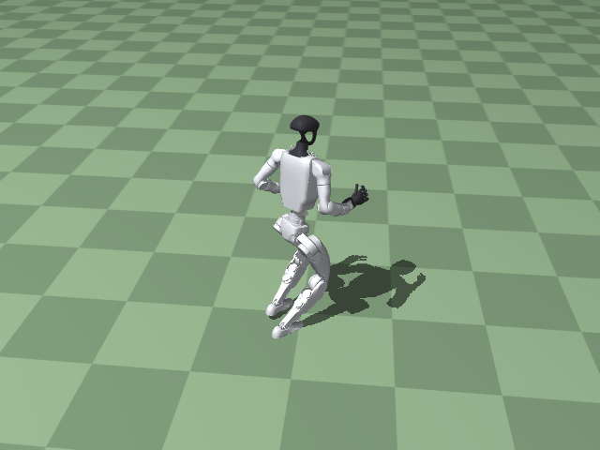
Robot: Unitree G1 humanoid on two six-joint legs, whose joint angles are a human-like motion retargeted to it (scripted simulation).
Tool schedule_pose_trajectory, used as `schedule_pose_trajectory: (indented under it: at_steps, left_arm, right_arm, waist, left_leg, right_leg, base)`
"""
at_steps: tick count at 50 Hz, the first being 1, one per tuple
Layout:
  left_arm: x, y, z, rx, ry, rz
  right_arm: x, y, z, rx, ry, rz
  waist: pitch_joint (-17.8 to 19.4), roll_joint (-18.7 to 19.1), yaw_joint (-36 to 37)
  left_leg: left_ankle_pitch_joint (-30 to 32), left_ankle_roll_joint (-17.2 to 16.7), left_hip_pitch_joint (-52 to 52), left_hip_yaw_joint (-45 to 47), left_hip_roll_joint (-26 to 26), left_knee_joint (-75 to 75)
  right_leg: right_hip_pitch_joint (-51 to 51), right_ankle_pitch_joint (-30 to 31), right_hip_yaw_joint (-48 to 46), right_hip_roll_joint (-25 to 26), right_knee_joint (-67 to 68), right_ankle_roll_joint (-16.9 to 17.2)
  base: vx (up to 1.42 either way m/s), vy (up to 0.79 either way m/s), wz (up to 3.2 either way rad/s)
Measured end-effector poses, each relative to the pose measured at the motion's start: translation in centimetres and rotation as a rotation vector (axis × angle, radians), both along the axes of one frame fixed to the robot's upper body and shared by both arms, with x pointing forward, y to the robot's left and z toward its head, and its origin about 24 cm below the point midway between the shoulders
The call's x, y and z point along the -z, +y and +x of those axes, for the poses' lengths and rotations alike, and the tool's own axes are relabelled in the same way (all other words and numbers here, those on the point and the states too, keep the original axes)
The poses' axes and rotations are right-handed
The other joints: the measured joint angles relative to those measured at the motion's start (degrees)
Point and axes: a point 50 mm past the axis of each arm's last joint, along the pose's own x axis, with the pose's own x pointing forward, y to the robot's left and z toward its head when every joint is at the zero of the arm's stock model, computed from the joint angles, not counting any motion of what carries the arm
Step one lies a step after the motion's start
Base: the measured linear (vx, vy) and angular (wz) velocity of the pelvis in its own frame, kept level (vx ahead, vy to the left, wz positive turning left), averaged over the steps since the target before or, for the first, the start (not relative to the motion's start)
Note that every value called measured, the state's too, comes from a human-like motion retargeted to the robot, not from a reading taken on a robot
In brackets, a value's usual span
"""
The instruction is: Run
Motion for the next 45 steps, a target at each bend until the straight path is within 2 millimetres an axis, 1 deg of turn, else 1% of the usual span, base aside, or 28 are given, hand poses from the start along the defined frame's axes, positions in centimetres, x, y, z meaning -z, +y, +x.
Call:
schedule_pose_trajectory:
  at_steps: [3,5,6,8,10,12,13,15,17,20,22,23,25,27,28,30,32,33,35,37,39,40,42,43,45]
  left_arm:
    - [0.8,0.8,-1.9,-0.036,0.074,-0.008]
    - [0.9,1.0,-2.5,-0.057,0.085,-0.017]
    - [0.8,1.0,-2.5,-0.063,0.076,-0.016]
    - [0.4,0.8,-2.0,-0.070,0.038,-0.011]
    - [-0.4,0.4,-0.4,-0.067,-0.042,0.004]
    - [-1.6,-0.2,1.8,-0.063,-0.140,0.015]
    - [-2.2,-0.5,2.9,-0.058,-0.189,0.015]
    - [-3.5,-1.2,4.6,-0.041,-0.276,0.005]
    - [-5.1,-2.1,5.8,-0.002,-0.358,-0.021]
    - [-7.1,-3.5,6.6,0.080,-0.467,-0.063]
    - [-8.1,-4.1,6.6,0.117,-0.520,-0.081]
    - [-8.4,-4.4,6.5,0.128,-0.537,-0.091]
    - [-8.0,-4.6,6.1,0.131,-0.520,-0.113]
    - [-6.6,-4.3,5.7,0.097,-0.443,-0.125]
    - [-5.6,-4.0,5.4,0.070,-0.389,-0.124]
    - [-3.3,-3.2,4.7,0.016,-0.266,-0.105]
    - [-1.5,-2.2,3.6,-0.029,-0.159,-0.085]
    - [-1.0,-1.6,2.9,-0.045,-0.118,-0.078]
    - [-0.1,-0.5,1.0,-0.070,-0.038,-0.068]
    - [0.5,0.4,-0.8,-0.086,0.025,-0.068]
    - [0.6,1.0,-2.1,-0.102,0.057,-0.070]
    - [0.6,1.2,-2.5,-0.109,0.062,-0.071]
    - [0.2,1.0,-2.4,-0.123,0.031,-0.076]
    - [-0.2,0.9,-1.9,-0.124,-0.005,-0.072]
    - [-1.5,0.3,-0.4,-0.118,-0.113,-0.057]
  right_arm:
    - [-2.6,0.7,0.8,-0.057,-0.125,0.002]
    - [-3.4,1.1,0.9,-0.082,-0.163,-0.005]
    - [-3.3,1.4,0.8,-0.090,-0.156,-0.012]
    - [-2.3,1.7,0.4,-0.098,-0.112,-0.030]
    - [-0.5,1.9,-0.1,-0.099,-0.025,-0.054]
    - [1.9,2.0,-1.0,-0.112,0.088,-0.080]
    - [3.1,2.0,-1.6,-0.122,0.144,-0.092]
    - [5.1,1.6,-3.3,-0.139,0.250,-0.113]
    - [6.9,0.9,-5.4,-0.134,0.355,-0.118]
    - [8.8,-0.6,-8.6,-0.081,0.500,-0.091]
    - [9.2,-1.4,-10.0,-0.033,0.545,-0.064]
    - [9.3,-1.6,-10.5,-0.011,0.554,-0.053]
    - [9.4,-1.8,-10.8,0.016,0.558,-0.045]
    - [8.9,-1.7,-9.6,0.035,0.509,-0.059]
    - [8.4,-1.6,-8.6,0.040,0.470,-0.074]
    - [6.9,-1.3,-5.9,0.042,0.368,-0.106]
    - [4.4,-0.7,-2.5,0.046,0.216,-0.115]
    - [2.7,-0.4,-0.9,0.046,0.128,-0.105]
    - [-0.5,0.3,1.0,0.029,-0.032,-0.068]
    - [-2.8,0.9,1.6,-0.001,-0.146,-0.038]
    - [-4.3,1.3,1.6,-0.040,-0.216,-0.026]
    - [-4.6,1.6,1.4,-0.061,-0.235,-0.025]
    - [-4.2,2.0,1.0,-0.087,-0.221,-0.032]
    - [-3.6,2.1,0.6,-0.093,-0.193,-0.041]
    - [-1.6,2.2,-0.2,-0.090,-0.100,-0.070]
  waist:
    - [-0.18,-4.85,-0.90]
    - [-0.29,-6.93,-1.62]
    - [-0.12,-7.65,-2.04]
    - [0.35,-8.99,-3.22]
    - [0.85,-10.62,-5.58]
    - [0.76,-11.29,-8.46]
    - [0.53,-10.72,-9.50]
    - [-0.44,-7.58,-10.51]
    - [-1.79,-2.79,-11.02]
    - [-4.22,3.81,-11.39]
    - [-5.02,6.50,-11.12]
    - [-5.02,7.23,-10.95]
    - [-4.74,8.08,-9.85]
    - [-3.90,8.86,-7.09]
    - [-3.43,9.21,-5.30]
    - [-2.82,9.66,-1.36]
    - [-2.17,8.99,1.72]
    - [-1.72,7.75,2.41]
    - [-1.39,3.80,2.37]
    - [-1.22,-1.43,0.92]
    - [-0.96,-5.73,-0.40]
    - [-1.00,-7.18,-0.86]
    - [-0.64,-8.80,-2.06]
    - [-0.27,-9.44,-2.89]
    - [0.59,-10.67,-5.20]
  left_leg:
    - [0.57,0.33,-3.87,2.04,-9.30,-14.96]
    - [0.10,1.67,-4.66,2.28,-13.66,-18.29]
    - [-0.54,2.86,-4.45,2.29,-14.90,-16.75]
    - [-2.58,5.44,-3.50,2.29,-16.99,-12.81]
    - [-3.00,7.33,-1.15,1.96,-19.69,-12.35]
    - [-3.00,7.20,3.81,0.93,-21.51,-15.25]
    - [-3.00,6.47,7.02,0.29,-21.35,-17.08]
    - [-3.00,3.46,13.29,-0.60,-18.12,-19.46]
    - [0.33,-1.10,18.83,-1.35,-13.04,-21.37]
    - [7.53,-7.79,23.74,-2.51,-5.37,-19.61]
    - [12.18,-9.89,24.46,-2.98,-1.37,-13.95]
    - [13.72,-10.18,24.71,-3.15,0.12,-10.05]
    - [15.24,-9.45,24.19,-3.05,3.12,-1.24]
    - [13.93,-7.26,21.05,-3.13,7.17,8.09]
    - [12.21,-5.66,18.56,-3.31,9.51,12.54]
    - [6.92,-1.96,11.97,-3.74,14.14,19.23]
    - [1.63,0.75,4.20,-4.37,15.08,20.06]
    - [-0.20,1.67,0.74,-4.14,13.53,18.11]
    - [-1.74,2.84,-4.53,-2.28,7.69,10.24]
    - [-1.29,2.63,-6.33,0.88,-1.47,-2.03]
    - [0.05,2.01,-5.53,3.11,-10.16,-14.25]
    - [0.68,1.84,-4.77,3.68,-13.50,-19.16]
    - [0.47,3.34,-2.49,3.96,-17.08,-20.56]
    - [-0.32,4.55,-1.29,3.99,-18.37,-19.32]
    - [-3.00,6.88,1.55,3.55,-20.57,-16.30]
  right_leg:
    - [5.59,2.16,-0.07,-8.35,2.21,4.55]
    - [7.85,2.96,-0.26,-12.45,6.14,6.44]
    - [8.19,3.56,-0.20,-14.12,9.34,6.95]
    - [7.59,4.55,0.00,-17.57,16.59,7.36]
    - [3.86,4.28,0.58,-21.76,23.36,6.40]
    - [-2.01,1.26,1.34,-24.16,25.49,4.02]
    - [-5.18,0.32,1.43,-23.80,24.37,2.80]
    - [-10.72,0.00,0.06,-19.50,18.49,0.62]
    - [-13.87,0.00,-3.03,-12.61,8.88,-0.39]
    - [-16.29,0.05,-6.23,-1.82,-7.39,-0.17]
    - [-17.04,0.60,-6.97,2.59,-12.06,-0.76]
    - [-17.26,0.25,-7.12,3.80,-11.03,-1.51]
    - [-17.23,0.00,-6.88,5.75,-6.46,-3.87]
    - [-16.27,0.00,-6.35,8.20,-2.28,-6.80]
    - [-15.54,0.00,-5.99,9.53,-1.04,-7.94]
    - [-13.47,0.00,-4.98,11.90,-0.55,-9.20]
    - [-10.23,0.00,-3.45,12.25,-1.69,-8.73]
    - [-8.21,0.00,-2.39,11.05,-2.22,-7.68]
    - [-3.57,0.00,-0.27,6.21,-2.34,-4.25]
    - [1.68,0.24,0.95,-1.61,-0.13,0.68]
    - [6.62,2.66,1.29,-8.84,2.59,5.44]
    - [8.50,4.85,1.28,-11.54,3.91,7.43]
    - [9.43,8.50,1.21,-15.49,9.80,9.23]
    - [8.92,9.36,1.25,-17.46,13.82,9.43]
    - [5.66,7.83,1.69,-21.45,22.12,8.23]
  base:
    - [0.04,0.05,1.03]
    - [0.00,0.04,0.59]
    - [-0.03,0.03,0.29]
    - [-0.03,0.01,0.06]
    - [-0.08,0.02,0.18]
    - [-0.03,0.01,0.06]
    - [0.00,0.02,-0.48]
    - [0.03,0.00,-0.85]
    - [0.09,-0.05,-0.78]
    - [0.09,-0.08,-0.35]
    - [-0.01,-0.07,-0.11]
    - [-0.07,-0.05,-0.11]
    - [-0.11,-0.04,-0.28]
    - [-0.12,-0.04,-0.61]
    - [-0.12,-0.04,-0.71]
    - [-0.10,-0.03,-0.63]
    - [-0.03,0.00,-0.16]
    - [0.02,0.05,0.50]
    - [0.08,0.06,1.16]
    - [0.14,0.07,1.74]
    - [0.12,0.07,1.44]
    - [0.05,0.06,0.80]
    - [-0.01,0.05,0.34]
    - [0.00,0.00,0.00]
    - [-0.06,0.01,0.05]
